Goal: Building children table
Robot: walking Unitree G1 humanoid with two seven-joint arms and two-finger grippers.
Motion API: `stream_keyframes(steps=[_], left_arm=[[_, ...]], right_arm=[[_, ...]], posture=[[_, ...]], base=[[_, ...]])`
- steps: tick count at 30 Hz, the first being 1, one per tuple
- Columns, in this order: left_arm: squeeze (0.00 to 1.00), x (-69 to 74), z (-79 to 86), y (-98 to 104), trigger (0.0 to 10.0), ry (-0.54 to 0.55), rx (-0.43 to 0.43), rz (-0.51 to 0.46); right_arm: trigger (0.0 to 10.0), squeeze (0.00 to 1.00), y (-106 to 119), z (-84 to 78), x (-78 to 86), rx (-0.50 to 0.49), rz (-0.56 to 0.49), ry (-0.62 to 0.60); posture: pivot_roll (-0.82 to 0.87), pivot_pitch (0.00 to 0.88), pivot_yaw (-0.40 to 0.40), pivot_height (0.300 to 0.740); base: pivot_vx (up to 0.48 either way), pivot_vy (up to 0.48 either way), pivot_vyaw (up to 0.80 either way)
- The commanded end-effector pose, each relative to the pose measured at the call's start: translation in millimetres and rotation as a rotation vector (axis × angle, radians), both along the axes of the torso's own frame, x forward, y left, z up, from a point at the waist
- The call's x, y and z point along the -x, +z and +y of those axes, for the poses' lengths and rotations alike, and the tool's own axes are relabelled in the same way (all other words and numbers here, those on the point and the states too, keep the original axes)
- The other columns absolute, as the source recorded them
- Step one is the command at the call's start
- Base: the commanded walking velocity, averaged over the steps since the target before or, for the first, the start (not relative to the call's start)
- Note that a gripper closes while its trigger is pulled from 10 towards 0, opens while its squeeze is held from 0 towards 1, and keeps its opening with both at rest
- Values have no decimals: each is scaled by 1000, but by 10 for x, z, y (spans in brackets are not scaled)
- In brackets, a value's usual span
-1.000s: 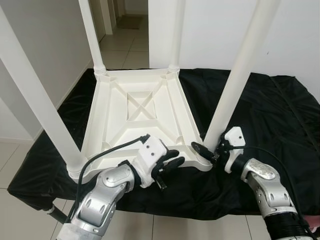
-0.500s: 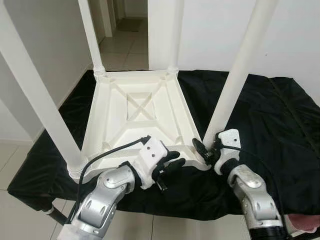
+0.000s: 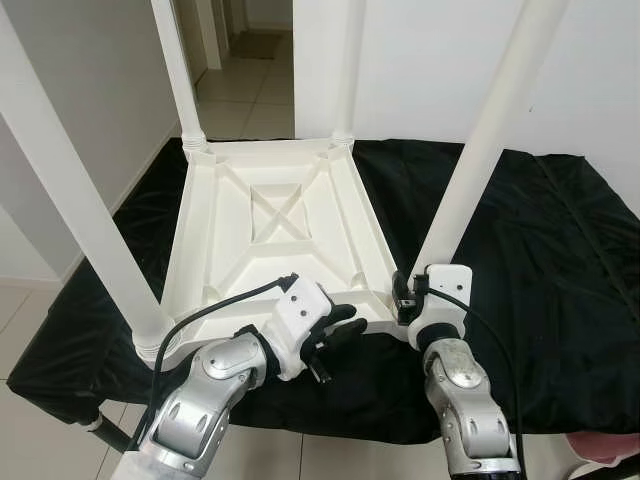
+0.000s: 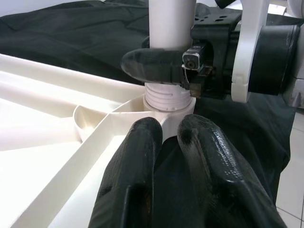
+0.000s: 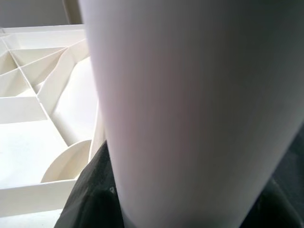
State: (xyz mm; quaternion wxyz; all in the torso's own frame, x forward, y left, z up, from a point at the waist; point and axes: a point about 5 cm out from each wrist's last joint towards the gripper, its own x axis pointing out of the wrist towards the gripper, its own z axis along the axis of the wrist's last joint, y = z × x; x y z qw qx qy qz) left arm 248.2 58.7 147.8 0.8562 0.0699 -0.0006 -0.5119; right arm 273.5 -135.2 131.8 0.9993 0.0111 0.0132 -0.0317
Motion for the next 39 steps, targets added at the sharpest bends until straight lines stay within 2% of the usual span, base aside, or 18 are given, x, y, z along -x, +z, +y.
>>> stream_keyframes(steps=[1,2,6,12,13,14,15,20,21,25,39], left_arm=[[0,-13,35,-19,10000,46,-9,2],[0,-15,31,-13,10000,46,-9,1],[0,-33,46,1,10000,54,-9,-4],[0,-15,65,1,10000,67,-8,-4],[0,-14,73,3,10000,76,-9,-8],[0,-14,73,3,10000,76,-9,-8],[0,-17,82,5,10000,86,-7,-10],[0,-56,101,29,10000,108,1,-16],[0,-43,90,35,10000,93,-3,-21],[0,-40,86,32,10000,88,-5,-24],[0,44,54,-5,10000,68,12,-6]], right_arm=[[10000,400,-103,69,26,-20,63,-7],[10000,1000,-82,115,34,-45,44,28],[10000,1000,-19,141,38,-80,7,84],[10000,1000,40,106,23,-51,-23,94],[10000,416,47,93,22,-45,-32,102],[10000,416,47,93,22,-45,-32,102],[10000,0,48,83,24,-46,-36,110],[10000,0,51,136,-7,-75,-50,174],[10000,0,27,211,-29,-100,-46,208],[10000,0,31,286,-46,-99,-57,247],[10000,0,21,220,-20,-79,-71,258]], posture=[[-28,7,26,740],[-25,9,24,740],[-20,14,18,740],[-12,25,10,740],[-10,26,9,740],[-10,26,9,740],[-10,30,8,740],[-10,24,0,740],[-13,23,-3,740],[-19,19,2,740],[-56,31,11,740]], base=[[0,0,0],[0,0,0],[0,0,0],[0,0,0],[0,0,0],[0,0,0],[0,0,0],[0,0,0],[0,0,0],[0,0,0],[0,0,0]])
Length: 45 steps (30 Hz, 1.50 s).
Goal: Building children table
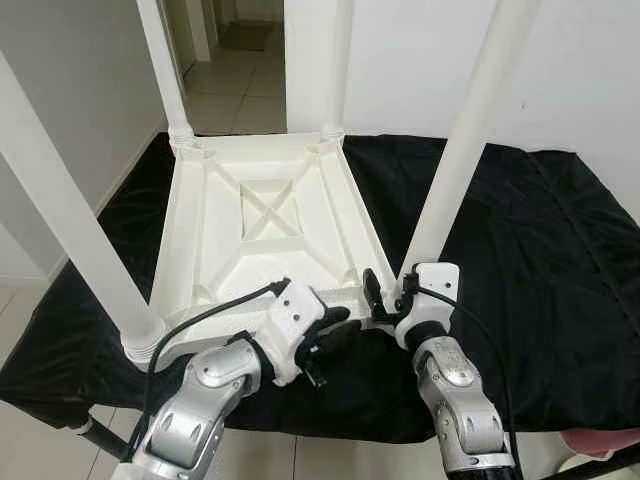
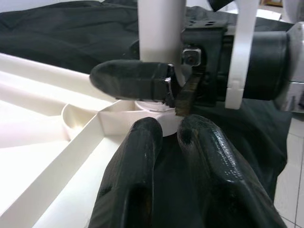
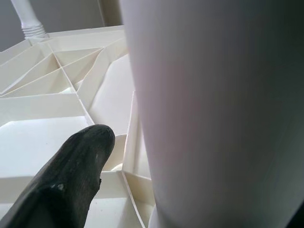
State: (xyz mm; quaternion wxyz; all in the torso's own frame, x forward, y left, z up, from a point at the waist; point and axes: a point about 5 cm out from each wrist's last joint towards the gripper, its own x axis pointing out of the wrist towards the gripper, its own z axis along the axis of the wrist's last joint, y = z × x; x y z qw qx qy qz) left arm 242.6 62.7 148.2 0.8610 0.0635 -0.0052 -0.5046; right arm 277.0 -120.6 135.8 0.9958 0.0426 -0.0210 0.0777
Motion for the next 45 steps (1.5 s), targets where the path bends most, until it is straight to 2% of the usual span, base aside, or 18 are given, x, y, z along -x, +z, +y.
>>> stream_keyframes(steps=[1,10,17,29,35,45], left_arm=[[0,-21,16,-4,10000,54,-4,-11],[0,-49,3,25,10000,18,0,-31],[0,-62,20,15,10000,29,4,-26],[0,-42,36,18,10000,38,9,-25],[0,-64,42,-7,10000,41,7,-17],[0,-116,50,13,10000,57,6,-20]], right_arm=[[10000,0,-23,71,21,-10,1,42],[10000,0,2,66,43,-2,-17,46],[10000,0,-26,73,55,8,-16,62],[10000,0,-111,97,73,14,-8,80],[10000,0,-120,75,90,19,-11,84],[10000,0,-127,-48,89,42,-30,54]], posture=[[-56,31,11,740],[-76,45,22,740],[-74,44,18,740],[-24,2,11,740],[-28,0,16,740],[-18,0,27,740]], base=[[0,0,0],[0,0,0],[0,0,0],[0,0,0],[0,0,0],[0,0,0]])
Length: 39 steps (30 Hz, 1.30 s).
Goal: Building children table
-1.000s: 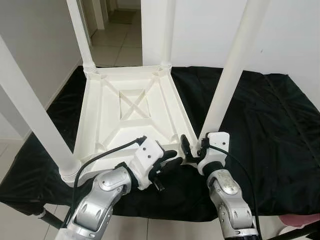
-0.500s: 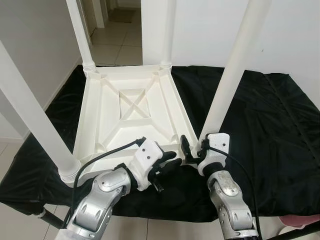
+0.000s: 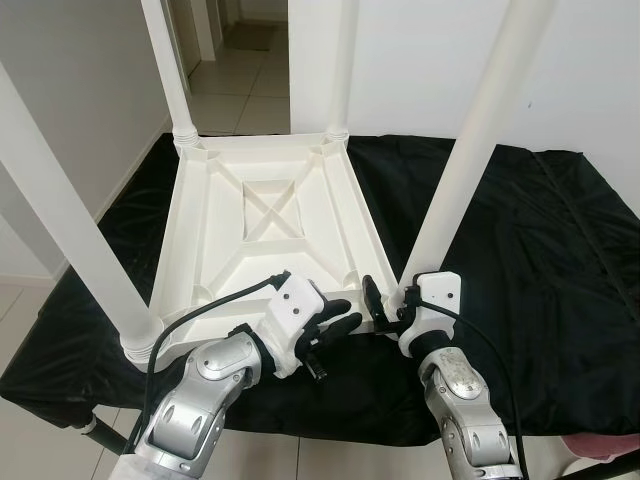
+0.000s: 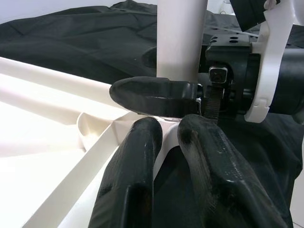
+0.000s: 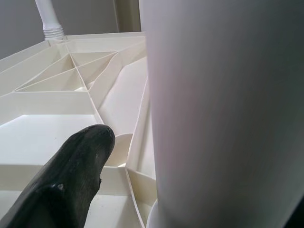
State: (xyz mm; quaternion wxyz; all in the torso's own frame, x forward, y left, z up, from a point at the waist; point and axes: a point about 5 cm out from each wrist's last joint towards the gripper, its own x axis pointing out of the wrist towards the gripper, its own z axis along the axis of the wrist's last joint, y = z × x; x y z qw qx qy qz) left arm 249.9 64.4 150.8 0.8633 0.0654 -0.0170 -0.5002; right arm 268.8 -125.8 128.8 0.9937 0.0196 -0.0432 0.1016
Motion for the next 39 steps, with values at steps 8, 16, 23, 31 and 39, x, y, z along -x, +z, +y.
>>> stream_keyframes(steps=[8,16,23,31,39], left_arm=[[0,-56,51,-27,10000,50,-17,2],[0,-65,85,-31,10000,58,-16,8],[0,-55,124,-39,10000,47,-40,9],[0,-67,147,-48,10000,34,-53,14],[0,-110,140,-16,10000,3,-71,2]], right_arm=[[10000,0,-9,-12,-38,24,-4,34],[10000,0,55,-18,-77,52,-28,94],[10000,0,73,-30,-84,57,-32,107],[10000,0,72,-62,-106,65,-36,124],[10000,0,49,-160,-165,151,-17,278]], posture=[[-26,0,30,740],[-30,0,29,740],[-29,3,35,740],[-29,0,49,740],[-30,0,58,740]], base=[[0,0,0],[0,0,0],[0,0,0],[0,0,0],[0,0,0]])
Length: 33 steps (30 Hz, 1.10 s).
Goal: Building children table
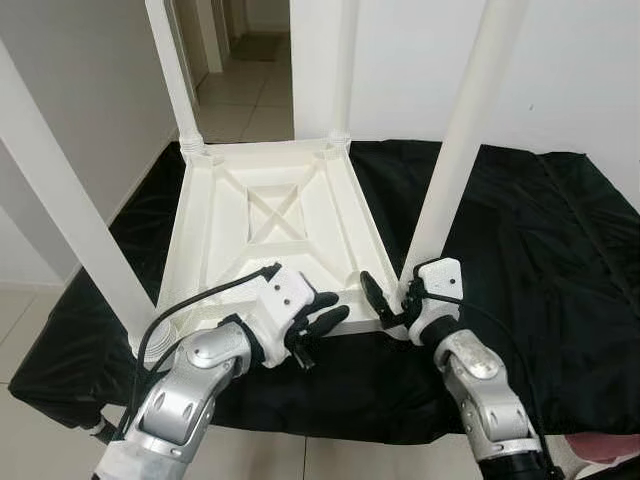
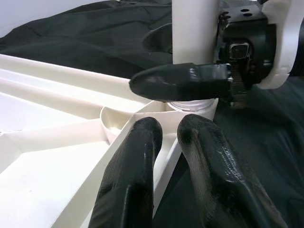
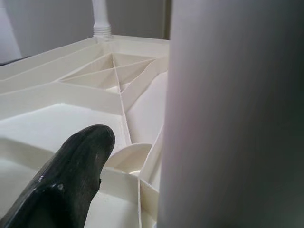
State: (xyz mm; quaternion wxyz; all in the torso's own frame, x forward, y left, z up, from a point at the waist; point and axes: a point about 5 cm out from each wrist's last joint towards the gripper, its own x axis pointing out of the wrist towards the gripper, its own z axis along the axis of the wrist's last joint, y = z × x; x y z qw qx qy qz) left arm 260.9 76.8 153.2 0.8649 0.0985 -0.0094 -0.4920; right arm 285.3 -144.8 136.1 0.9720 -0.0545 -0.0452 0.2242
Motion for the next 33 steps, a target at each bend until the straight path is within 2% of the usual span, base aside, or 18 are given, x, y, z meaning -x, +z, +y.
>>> stream_keyframes(steps=[1,9,18,19,20,21,22,33], left_arm=[[0,1,16,-39,10000,-14,-7,24],[0,47,2,-64,10000,-15,-7,32],[0,76,50,-82,10000,-6,-20,39],[0,85,45,-84,10000,-9,-19,42],[0,85,45,-84,10000,-9,-19,42],[0,91,40,-86,10000,-13,-18,45],[0,92,34,-81,10000,-16,-16,47],[0,110,39,-89,10000,-14,-14,52]], right_arm=[[10000,0,-24,30,-1,-4,12,35],[10000,0,-82,55,40,55,38,166],[10000,0,-96,-71,20,120,54,241],[6510,0,-100,-92,20,127,59,256],[6510,0,-100,-92,20,127,59,256],[4039,0,-109,-109,22,132,68,266],[0,0,-108,-123,21,133,74,274],[0,0,-129,-221,44,132,91,258]], posture=[[-30,0,58,740],[-19,0,46,740],[-9,0,45,740],[-12,4,46,740],[-12,4,46,740],[-12,4,46,740],[-10,7,44,740],[-23,21,47,740]], base=[[0,0,0],[0,0,0],[0,0,0],[0,0,0],[0,0,0],[0,0,0],[0,0,0],[0,0,0]])
